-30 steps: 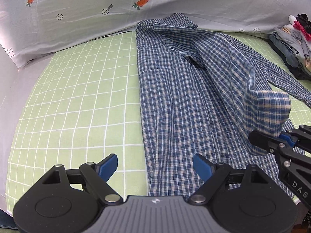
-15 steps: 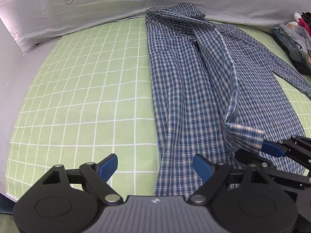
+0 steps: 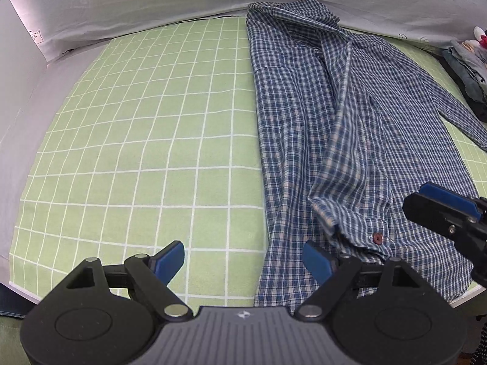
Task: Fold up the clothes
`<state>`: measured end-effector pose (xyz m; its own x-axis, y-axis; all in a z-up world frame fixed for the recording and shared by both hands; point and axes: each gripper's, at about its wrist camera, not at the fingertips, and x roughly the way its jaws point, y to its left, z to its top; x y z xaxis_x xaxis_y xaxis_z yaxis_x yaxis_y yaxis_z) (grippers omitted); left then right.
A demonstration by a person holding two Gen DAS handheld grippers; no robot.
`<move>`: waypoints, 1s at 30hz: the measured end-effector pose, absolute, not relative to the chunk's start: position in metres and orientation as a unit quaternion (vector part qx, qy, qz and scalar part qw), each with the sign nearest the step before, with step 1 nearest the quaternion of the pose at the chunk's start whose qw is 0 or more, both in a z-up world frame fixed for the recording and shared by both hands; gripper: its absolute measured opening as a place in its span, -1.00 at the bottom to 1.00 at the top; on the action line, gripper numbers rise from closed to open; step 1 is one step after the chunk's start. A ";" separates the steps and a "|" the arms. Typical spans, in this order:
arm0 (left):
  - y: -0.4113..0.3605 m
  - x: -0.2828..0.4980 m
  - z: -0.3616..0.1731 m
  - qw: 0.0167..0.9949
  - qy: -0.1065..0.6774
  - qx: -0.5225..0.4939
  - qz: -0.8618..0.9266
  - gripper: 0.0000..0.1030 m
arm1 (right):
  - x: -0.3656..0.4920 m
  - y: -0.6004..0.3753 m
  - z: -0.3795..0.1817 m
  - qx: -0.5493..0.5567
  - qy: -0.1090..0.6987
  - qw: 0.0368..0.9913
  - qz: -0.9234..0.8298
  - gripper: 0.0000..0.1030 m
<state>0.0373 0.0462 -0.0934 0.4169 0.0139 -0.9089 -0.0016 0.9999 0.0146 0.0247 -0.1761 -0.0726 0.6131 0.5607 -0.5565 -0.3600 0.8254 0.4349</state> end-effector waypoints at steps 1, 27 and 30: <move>0.046 0.037 -0.094 0.841 0.540 0.005 0.006 0.66 | 0.028 -0.177 -0.075 0.148 0.359 0.886 0.252 -0.28; 0.036 0.087 -0.081 0.854 0.518 -0.032 0.015 0.66 | 0.098 -0.172 -0.103 0.054 0.416 0.894 0.158 -0.48; 0.019 0.108 -0.075 0.864 0.503 -0.026 -0.010 0.66 | 0.114 -0.190 -0.105 0.063 0.415 0.899 0.128 -0.44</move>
